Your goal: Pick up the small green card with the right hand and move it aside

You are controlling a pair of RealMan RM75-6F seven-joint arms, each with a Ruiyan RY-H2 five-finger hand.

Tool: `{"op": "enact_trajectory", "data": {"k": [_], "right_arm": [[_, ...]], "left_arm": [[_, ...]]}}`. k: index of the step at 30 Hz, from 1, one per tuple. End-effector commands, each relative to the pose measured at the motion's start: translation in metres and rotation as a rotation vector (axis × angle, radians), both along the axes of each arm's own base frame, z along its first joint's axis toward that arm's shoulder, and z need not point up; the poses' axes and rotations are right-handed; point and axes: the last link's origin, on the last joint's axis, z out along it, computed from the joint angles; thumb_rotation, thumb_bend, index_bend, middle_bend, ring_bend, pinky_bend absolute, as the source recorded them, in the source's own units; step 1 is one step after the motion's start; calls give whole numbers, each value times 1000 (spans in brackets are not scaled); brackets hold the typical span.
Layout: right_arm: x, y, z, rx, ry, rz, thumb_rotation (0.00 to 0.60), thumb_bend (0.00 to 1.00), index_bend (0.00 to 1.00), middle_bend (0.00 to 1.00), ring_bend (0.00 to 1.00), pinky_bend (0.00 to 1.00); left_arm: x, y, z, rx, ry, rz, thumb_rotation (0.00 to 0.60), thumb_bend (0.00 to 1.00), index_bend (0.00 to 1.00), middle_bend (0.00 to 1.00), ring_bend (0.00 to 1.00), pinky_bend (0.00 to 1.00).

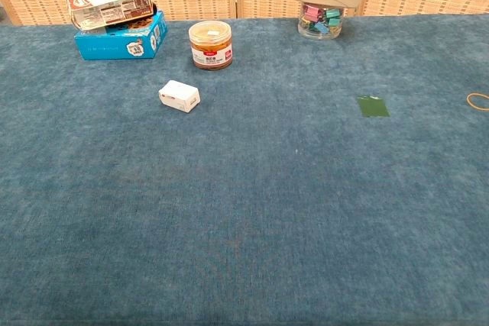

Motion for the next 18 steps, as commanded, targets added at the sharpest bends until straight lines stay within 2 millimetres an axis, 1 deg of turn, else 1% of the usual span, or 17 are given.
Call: {"op": "enact_trajectory", "data": {"k": [1, 7, 11, 15, 18], "right_arm": [[0, 0, 0, 1, -1, -1, 600, 0, 0, 0, 0, 0], [-1, 0, -1, 11, -5, -1, 600, 0, 0, 0, 0, 0], [1, -3, -5, 33, -17, 5, 600, 0, 0, 0, 0, 0], [10, -12, -13, 67, -27, 35, 600, 0, 0, 0, 0, 0], [19, -27, -20, 103, -17, 70, 600, 0, 0, 0, 0, 0]], "left_arm": [[0, 0, 0, -1, 1, 0, 600, 0, 0, 0, 0, 0], [0, 0, -1, -2, 4, 0, 600, 0, 0, 0, 0, 0], [1, 0, -2, 1, 5, -2, 600, 0, 0, 0, 0, 0], [2, 1, -3, -1, 6, 0, 600, 0, 0, 0, 0, 0], [3, 2, -3, 2, 4, 0, 600, 0, 0, 0, 0, 0]]}}
